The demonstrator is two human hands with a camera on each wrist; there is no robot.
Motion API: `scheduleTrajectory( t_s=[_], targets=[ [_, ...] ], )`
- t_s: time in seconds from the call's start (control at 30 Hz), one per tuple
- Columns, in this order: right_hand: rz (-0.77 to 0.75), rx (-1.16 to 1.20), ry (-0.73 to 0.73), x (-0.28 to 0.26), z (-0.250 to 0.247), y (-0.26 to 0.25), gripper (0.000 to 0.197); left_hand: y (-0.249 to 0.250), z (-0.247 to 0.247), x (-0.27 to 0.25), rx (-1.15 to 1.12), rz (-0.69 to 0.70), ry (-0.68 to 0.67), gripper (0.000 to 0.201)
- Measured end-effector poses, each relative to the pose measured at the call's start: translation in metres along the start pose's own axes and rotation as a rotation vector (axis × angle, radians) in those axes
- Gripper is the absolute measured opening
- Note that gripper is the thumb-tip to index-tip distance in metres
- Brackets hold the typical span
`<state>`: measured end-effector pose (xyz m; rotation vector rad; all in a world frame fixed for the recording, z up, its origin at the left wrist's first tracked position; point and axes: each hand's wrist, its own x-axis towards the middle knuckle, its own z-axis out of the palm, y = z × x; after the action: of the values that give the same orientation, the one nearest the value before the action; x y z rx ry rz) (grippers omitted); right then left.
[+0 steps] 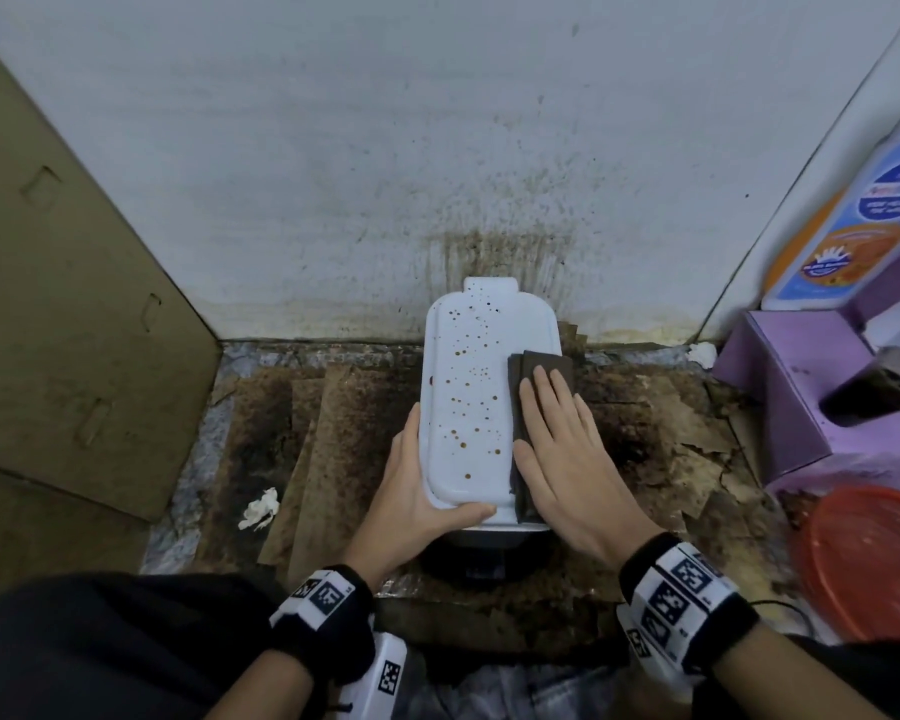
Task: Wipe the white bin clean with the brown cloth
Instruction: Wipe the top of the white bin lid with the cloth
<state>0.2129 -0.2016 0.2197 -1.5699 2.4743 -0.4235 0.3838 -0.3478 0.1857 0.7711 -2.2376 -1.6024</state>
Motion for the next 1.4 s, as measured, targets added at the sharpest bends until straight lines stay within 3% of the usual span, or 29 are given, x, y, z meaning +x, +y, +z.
scheduleTrajectory(
  t_s=[0.2,0.53,0.9,1.0,1.1,1.17,1.27,1.33,1.4],
  targets=[
    [0.000,-0.048,-0.016,0.007,0.002,-0.009,0.064,0.002,-0.018,0.006,0.093,0.048,-0.179,0.152],
    [-0.050,-0.128,0.029,0.026,0.017,-0.050,0.068,-0.009,-0.013,0.006,0.114,0.042,-0.113,0.157],
    [-0.068,-0.154,0.044,0.043,0.032,-0.086,0.067,-0.018,-0.012,0.002,0.161,0.052,-0.112,0.149],
    [-0.108,-0.015,0.027,0.043,0.025,-0.080,0.065,-0.016,-0.014,-0.001,0.119,0.009,-0.146,0.157],
    [-0.079,0.393,-0.006,0.037,0.003,-0.068,0.062,-0.017,-0.023,-0.009,0.056,-0.033,-0.181,0.168],
    [-0.004,0.527,0.145,0.030,-0.007,-0.053,0.057,-0.012,-0.027,-0.015,0.022,-0.062,-0.086,0.160],
    [0.155,0.540,0.358,0.024,-0.007,-0.022,0.046,0.011,-0.025,-0.015,0.132,0.035,0.110,0.118],
    [0.213,0.512,0.383,0.023,0.000,-0.010,0.049,0.031,-0.012,-0.007,0.346,0.175,0.172,0.086],
    [0.220,0.510,0.342,0.022,0.010,-0.006,0.055,0.045,0.009,0.004,0.529,0.203,0.127,0.073]
  ],
)
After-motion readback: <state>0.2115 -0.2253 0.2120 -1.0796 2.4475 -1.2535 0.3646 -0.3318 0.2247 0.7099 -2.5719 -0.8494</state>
